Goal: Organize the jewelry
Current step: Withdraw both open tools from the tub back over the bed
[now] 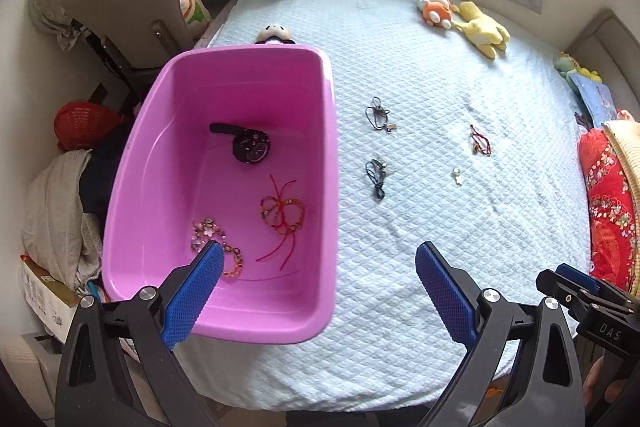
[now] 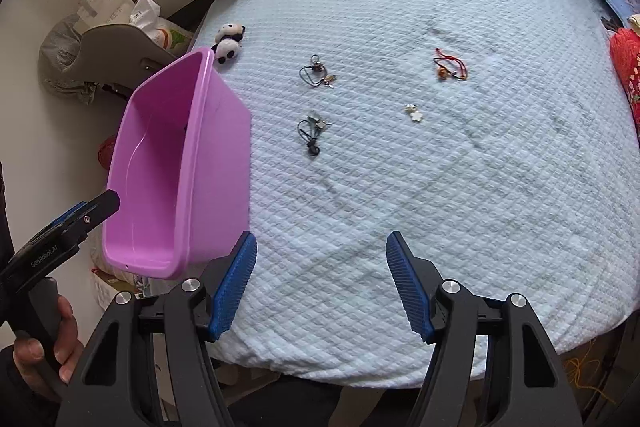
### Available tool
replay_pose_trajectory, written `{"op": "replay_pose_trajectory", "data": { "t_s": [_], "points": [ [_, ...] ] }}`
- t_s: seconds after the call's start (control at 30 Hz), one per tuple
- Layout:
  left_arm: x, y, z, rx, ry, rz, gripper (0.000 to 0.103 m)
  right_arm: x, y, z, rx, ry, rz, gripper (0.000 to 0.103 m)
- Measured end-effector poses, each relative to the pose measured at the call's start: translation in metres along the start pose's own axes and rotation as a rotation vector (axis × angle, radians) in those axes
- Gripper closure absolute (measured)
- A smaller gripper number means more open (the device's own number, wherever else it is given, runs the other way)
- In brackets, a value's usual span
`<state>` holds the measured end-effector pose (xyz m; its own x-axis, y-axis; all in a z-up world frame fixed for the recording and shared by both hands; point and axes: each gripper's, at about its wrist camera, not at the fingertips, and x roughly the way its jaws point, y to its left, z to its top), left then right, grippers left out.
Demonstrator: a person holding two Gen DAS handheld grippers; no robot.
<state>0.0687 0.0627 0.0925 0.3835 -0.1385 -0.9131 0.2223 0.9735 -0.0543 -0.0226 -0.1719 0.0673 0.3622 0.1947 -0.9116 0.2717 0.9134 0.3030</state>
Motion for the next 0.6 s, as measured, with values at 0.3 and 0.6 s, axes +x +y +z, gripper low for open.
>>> {"op": "replay_pose_trajectory", "data": {
  "t_s": [0.3, 0.6],
  "points": [
    [-0.002, -0.084, -0.026, -0.08, 0.023, 0.022, 0.008, -0.045, -0.092, -0.009, -0.082, -0.049, -0.012, 0.035],
    [-0.005, -0.14, -0.04, -0.084, 0.031, 0.075, 0.008, -0.049, -0.149, 0.001, -0.125, -0.064, 0.004, 0.035]
  ]
}}
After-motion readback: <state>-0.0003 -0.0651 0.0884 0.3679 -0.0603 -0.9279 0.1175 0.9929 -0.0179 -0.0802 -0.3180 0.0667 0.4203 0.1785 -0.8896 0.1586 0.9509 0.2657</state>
